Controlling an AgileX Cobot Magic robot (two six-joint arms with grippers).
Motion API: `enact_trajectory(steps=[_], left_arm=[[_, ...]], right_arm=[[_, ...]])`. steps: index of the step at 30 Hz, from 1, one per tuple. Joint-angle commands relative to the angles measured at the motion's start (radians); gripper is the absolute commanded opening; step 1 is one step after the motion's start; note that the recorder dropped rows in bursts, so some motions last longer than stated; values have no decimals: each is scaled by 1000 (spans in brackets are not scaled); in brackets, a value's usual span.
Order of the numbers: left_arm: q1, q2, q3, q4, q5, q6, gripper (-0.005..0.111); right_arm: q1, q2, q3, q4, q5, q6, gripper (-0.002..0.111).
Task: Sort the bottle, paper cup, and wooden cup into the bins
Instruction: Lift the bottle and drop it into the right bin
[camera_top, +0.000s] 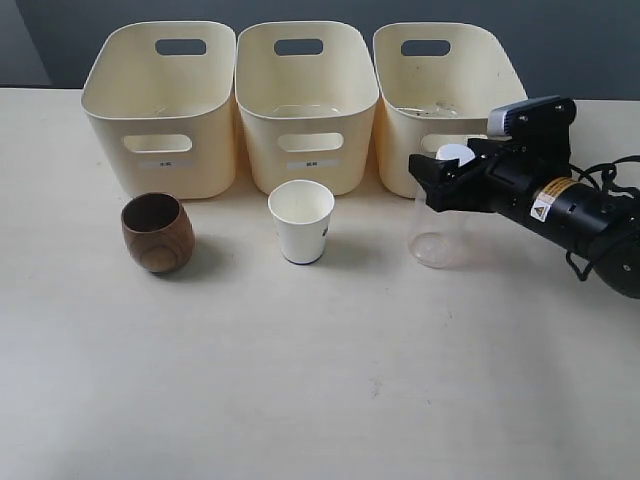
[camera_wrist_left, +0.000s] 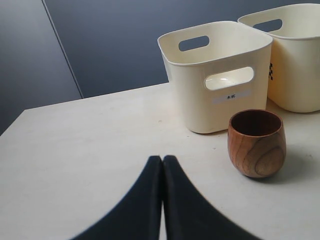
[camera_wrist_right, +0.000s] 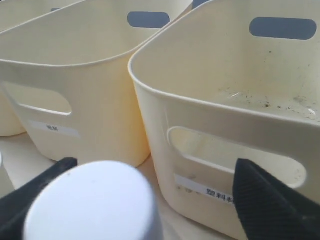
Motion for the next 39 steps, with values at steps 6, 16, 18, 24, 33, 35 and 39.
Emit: enact_trajectory(steps=[6, 16, 18, 24, 33, 35, 39], left_arm=[[-3, -5, 1, -5, -1, -2, 0], [-3, -5, 1, -5, -1, -2, 0], [-3, -5, 1, -5, -1, -2, 0], [-3, -5, 1, -5, -1, -2, 0], [-3, -5, 1, -5, -1, -2, 0], [-3, -5, 1, -5, -1, -2, 0], [-3, -5, 1, -5, -1, -2, 0]], right_arm=[[-1, 10, -12, -20, 0, 95, -1], [-1, -251, -12, 162, -33, 106, 2], [-1, -270, -15, 193, -99, 97, 2], [-1, -270, -143, 195, -13, 84, 2], [-1, -263, -303, 196, 258, 23, 2], [-1, -244, -321, 196, 265, -15, 2], [-1, -161, -365, 196, 276, -34, 2]])
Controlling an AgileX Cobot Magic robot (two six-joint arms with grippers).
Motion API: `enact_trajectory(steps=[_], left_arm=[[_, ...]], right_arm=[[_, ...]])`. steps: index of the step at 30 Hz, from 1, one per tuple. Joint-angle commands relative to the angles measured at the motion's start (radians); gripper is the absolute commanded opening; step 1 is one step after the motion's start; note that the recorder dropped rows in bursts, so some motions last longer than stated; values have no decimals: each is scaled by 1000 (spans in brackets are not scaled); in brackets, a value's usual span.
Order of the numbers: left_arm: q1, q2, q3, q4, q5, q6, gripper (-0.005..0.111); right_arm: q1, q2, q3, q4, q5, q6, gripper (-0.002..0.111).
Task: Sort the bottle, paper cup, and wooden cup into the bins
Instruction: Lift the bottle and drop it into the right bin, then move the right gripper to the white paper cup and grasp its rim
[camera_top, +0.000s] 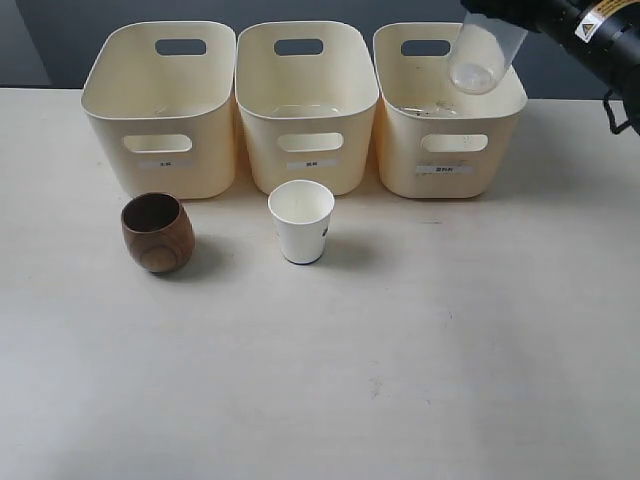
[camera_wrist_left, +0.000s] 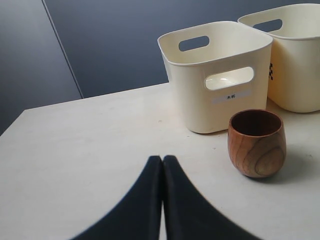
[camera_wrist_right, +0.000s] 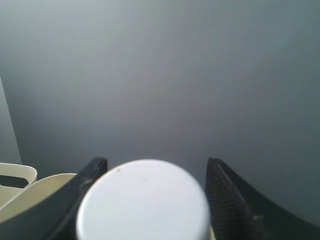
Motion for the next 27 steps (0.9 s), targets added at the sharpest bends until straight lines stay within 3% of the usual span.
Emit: enact_trajectory(steps=[1, 5, 7, 9, 14, 15, 21, 27], left_arm=[[-3, -5, 1, -5, -1, -2, 0], [-3, -5, 1, -5, -1, -2, 0], [-3, -5, 1, -5, -1, -2, 0], [-3, -5, 1, -5, -1, -2, 0], [-3, -5, 1, -5, -1, -2, 0], [-3, -5, 1, -5, -1, -2, 0], [-3, -5, 1, -5, -1, -2, 0], [-3, -5, 1, -5, -1, -2, 0]], right_arm=[[-1, 86, -50, 7, 15, -27, 2], [-1, 127, -93, 7, 15, -27, 3], [-1, 144, -110, 7, 15, -27, 9], [-1, 156, -113, 7, 15, -27, 23], [-1, 168, -113, 7, 15, -25, 73], [-1, 168, -113, 7, 15, -25, 77], [-1, 168, -113, 7, 13, -9, 71], [-1, 161, -113, -131, 12, 206, 70]])
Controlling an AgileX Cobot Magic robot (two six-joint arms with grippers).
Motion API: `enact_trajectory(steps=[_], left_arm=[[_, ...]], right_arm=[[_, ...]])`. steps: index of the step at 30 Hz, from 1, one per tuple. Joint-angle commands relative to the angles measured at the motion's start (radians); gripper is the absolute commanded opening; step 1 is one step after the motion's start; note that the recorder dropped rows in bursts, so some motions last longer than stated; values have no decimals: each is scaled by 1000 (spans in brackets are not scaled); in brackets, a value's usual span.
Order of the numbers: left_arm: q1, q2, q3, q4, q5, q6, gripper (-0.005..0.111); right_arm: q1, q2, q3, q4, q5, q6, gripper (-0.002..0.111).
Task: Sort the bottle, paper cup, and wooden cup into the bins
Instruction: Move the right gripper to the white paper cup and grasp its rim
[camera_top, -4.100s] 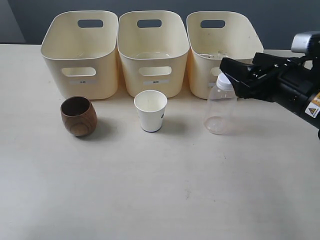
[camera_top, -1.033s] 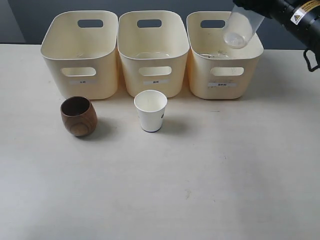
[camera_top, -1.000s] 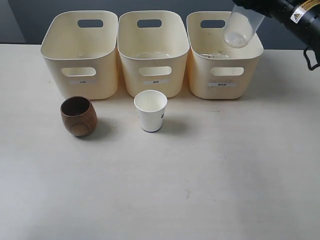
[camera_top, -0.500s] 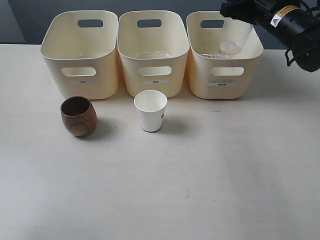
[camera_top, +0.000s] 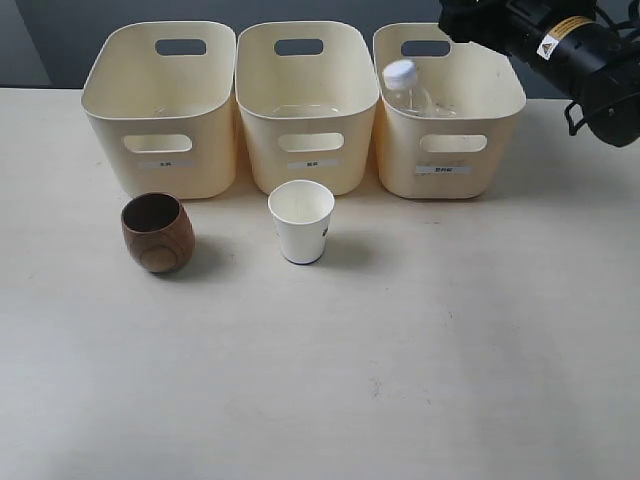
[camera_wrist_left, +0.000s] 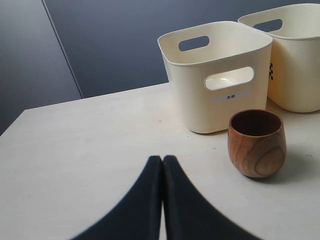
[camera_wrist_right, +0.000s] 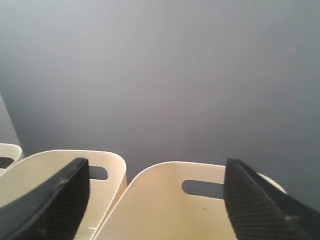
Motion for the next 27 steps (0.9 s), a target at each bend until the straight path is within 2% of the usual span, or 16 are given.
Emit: enact_trajectory(steps=[1, 7, 11, 17, 20, 24, 27], left_arm=[[-3, -5, 1, -5, -1, -2, 0], [-3, -5, 1, -5, -1, -2, 0], [-3, -5, 1, -5, -1, -2, 0], [-3, -5, 1, -5, -1, -2, 0], [-3, -5, 1, -5, -1, -2, 0], [-3, -5, 1, -5, -1, -2, 0], [-3, -5, 1, -5, -1, -2, 0]], right_arm=[[-1, -18, -5, -175, -11, 192, 70], [-1, -95, -5, -657, -22, 532, 70], [-1, -123, -5, -912, -31, 790, 70], [2, -125, -5, -1034, -159, 1088, 70], [36, -125, -5, -1110, -169, 1263, 70], [108, -125, -5, -1214, -122, 1402, 70], [171, -125, -5, -1261, -20, 1404, 70]])
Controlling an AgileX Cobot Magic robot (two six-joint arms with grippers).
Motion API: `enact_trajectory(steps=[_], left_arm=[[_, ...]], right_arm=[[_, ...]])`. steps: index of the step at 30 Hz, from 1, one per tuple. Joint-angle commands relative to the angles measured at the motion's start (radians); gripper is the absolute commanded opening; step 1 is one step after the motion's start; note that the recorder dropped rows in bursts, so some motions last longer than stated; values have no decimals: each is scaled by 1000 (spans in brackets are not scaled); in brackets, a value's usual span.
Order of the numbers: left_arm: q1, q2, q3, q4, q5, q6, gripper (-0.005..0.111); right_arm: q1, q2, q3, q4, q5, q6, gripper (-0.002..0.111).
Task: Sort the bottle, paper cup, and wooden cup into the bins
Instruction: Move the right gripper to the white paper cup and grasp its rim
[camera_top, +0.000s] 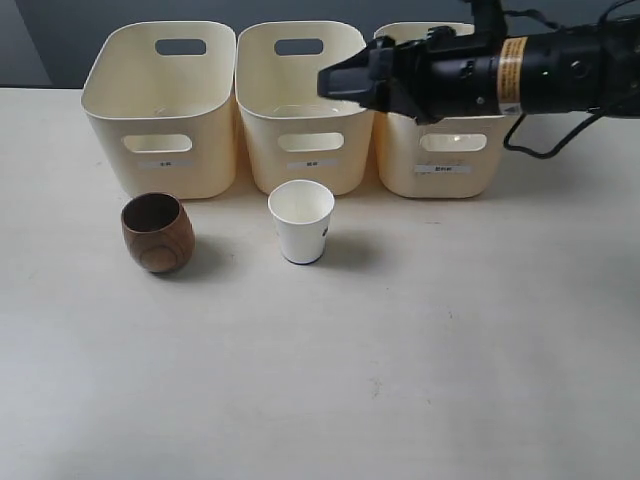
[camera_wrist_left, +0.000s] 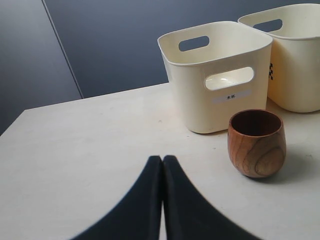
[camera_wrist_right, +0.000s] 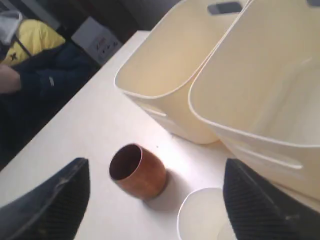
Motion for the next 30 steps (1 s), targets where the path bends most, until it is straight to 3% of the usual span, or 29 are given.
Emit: enact_trajectory(steps=[1, 6, 11, 18, 25, 30], left_arm=[[-3, -5, 1, -5, -1, -2, 0], [-3, -5, 1, -5, -1, -2, 0], [-3, -5, 1, -5, -1, -2, 0], [-3, -5, 1, -5, -1, -2, 0], [-3, -5, 1, -5, -1, -2, 0], [-3, -5, 1, -5, -1, -2, 0]], right_arm=[[84, -8, -5, -84, 141, 48, 70], [144, -8, -5, -141, 259, 156, 70], [161, -8, -5, -194, 257, 289, 68], [161, 4, -5, -266, 239, 398, 42], [161, 41, -5, -266, 239, 397, 55], [161, 101, -5, -266, 295, 397, 55]])
